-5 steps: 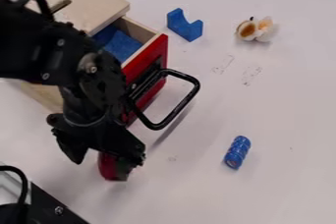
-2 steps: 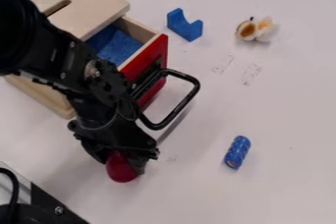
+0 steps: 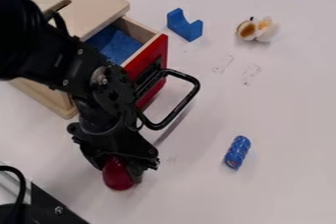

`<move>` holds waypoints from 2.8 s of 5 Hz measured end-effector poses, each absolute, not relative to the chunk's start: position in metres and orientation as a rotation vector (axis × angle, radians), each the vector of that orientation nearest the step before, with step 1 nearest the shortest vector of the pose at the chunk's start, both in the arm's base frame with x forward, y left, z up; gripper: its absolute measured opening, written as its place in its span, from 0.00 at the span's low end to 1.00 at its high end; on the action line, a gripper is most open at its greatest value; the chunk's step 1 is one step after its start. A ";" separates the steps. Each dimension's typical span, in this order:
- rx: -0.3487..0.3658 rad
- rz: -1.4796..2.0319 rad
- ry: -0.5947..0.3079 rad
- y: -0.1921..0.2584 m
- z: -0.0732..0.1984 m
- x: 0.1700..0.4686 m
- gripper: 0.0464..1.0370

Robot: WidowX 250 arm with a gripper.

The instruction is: Put red object in the drawer

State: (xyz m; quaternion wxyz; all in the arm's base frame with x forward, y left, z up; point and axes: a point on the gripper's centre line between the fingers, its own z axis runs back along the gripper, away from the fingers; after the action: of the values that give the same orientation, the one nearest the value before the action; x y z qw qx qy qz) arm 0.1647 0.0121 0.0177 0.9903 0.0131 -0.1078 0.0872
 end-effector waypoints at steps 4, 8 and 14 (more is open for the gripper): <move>-0.011 0.220 -0.262 0.047 0.107 0.180 0.71; 0.048 0.227 -0.281 0.088 0.125 0.240 0.71; 0.106 0.160 -0.202 0.086 0.092 0.257 0.92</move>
State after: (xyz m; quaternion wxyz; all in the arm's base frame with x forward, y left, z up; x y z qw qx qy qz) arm 0.2566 0.0859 0.0924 0.9903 0.0527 -0.1007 0.0798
